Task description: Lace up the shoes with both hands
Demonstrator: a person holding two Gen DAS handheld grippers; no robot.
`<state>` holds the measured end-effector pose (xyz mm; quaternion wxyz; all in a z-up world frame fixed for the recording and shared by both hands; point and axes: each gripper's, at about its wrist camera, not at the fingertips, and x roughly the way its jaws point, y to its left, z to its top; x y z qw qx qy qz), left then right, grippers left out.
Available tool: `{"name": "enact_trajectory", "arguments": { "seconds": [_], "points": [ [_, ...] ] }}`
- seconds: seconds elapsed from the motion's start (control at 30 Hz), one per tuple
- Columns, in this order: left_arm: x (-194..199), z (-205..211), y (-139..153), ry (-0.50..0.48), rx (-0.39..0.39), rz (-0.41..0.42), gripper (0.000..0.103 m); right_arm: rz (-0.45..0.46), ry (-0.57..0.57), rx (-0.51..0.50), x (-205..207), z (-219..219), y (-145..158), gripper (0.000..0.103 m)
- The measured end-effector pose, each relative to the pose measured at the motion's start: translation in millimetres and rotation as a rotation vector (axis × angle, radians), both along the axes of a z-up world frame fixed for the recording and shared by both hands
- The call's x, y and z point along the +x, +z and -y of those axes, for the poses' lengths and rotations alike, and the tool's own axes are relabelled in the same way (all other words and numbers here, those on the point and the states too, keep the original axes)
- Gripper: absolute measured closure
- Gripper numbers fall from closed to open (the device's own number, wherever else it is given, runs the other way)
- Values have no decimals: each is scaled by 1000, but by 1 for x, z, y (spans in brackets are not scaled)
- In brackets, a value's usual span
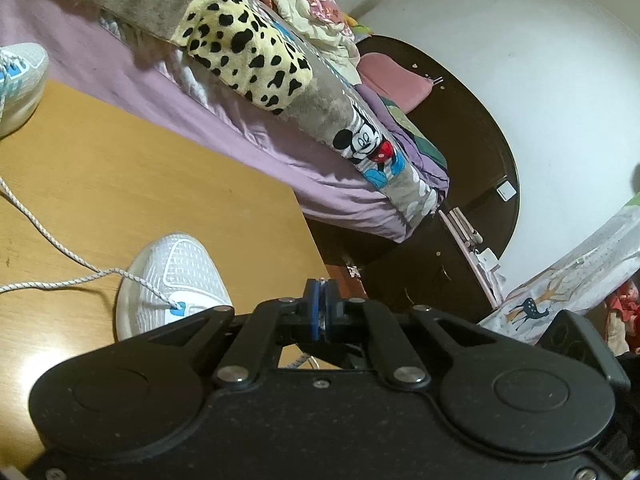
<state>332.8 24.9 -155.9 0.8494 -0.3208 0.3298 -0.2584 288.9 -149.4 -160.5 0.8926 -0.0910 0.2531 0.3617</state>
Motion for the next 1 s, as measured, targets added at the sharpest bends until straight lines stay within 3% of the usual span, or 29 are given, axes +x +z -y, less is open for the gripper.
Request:
{"name": "enact_trajectory", "arguments": {
  "seconds": [0.17, 0.3, 0.43, 0.5, 0.63, 0.73, 0.83, 0.87, 0.93, 1.0],
  "points": [
    [0, -5, 2, 21, 43, -2, 103, -3, -8, 5, 1, 2, 0, 90],
    [-1, -9, 4, 37, 77, -4, 98, -21, -14, 18, 2, 4, 0, 99],
    [-1, -13, 6, 53, 111, -6, 56, -2, -115, -47, 10, 17, 1, 99],
    [-6, -12, 5, 31, 194, -5, 54, 0, -218, -98, 19, 32, -2, 99],
    [-16, -7, 0, -19, 358, -5, 51, -18, -357, -104, 30, 62, -5, 99],
    [-22, 4, -8, -51, 479, -19, 51, -1, -350, -99, 29, 63, -4, 99],
    [-25, 6, -18, -64, 532, -47, 54, 5, -315, -95, 27, 54, -6, 99],
    [-25, 5, -21, -69, 538, -53, 67, 6, -300, -97, 26, 50, -6, 99],
    [-26, 3, -23, -90, 539, -31, 84, -3, -265, -84, 25, 40, -6, 99],
    [-27, 6, -23, -113, 582, 8, 88, -12, -225, -86, 24, 29, -8, 99]
  ]
}}
